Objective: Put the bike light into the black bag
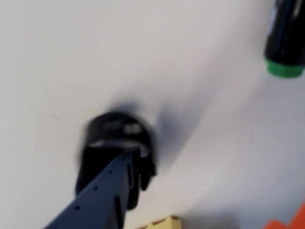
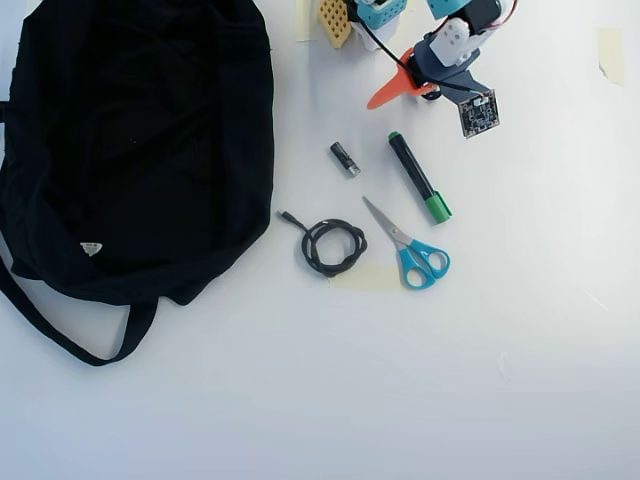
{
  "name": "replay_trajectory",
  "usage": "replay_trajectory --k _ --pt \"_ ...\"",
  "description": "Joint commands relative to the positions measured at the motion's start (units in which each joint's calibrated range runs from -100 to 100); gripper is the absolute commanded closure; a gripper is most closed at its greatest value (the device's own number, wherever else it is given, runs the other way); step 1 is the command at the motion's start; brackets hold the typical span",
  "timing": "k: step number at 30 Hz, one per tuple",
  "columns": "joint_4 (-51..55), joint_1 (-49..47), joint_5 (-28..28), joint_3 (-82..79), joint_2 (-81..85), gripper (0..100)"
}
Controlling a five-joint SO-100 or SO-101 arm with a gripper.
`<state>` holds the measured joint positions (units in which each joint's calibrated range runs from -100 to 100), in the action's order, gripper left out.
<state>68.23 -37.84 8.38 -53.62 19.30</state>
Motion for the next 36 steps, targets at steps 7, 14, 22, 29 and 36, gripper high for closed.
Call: replay_trajectory --k 7,14,22,29,36 --pt "-0.87 -0.16 -0.46 1.06 4.43 56" --pt "-6.81 -0.31 -0.30 -2.00 3.60 56" --pt "-7.07 -0.83 -0.30 -3.98 3.44 57" --pt "-8.02 -0.83 -0.25 -3.98 3.93 75" --pt "-10.17 -0.68 -0.09 -4.16 4.35 99"
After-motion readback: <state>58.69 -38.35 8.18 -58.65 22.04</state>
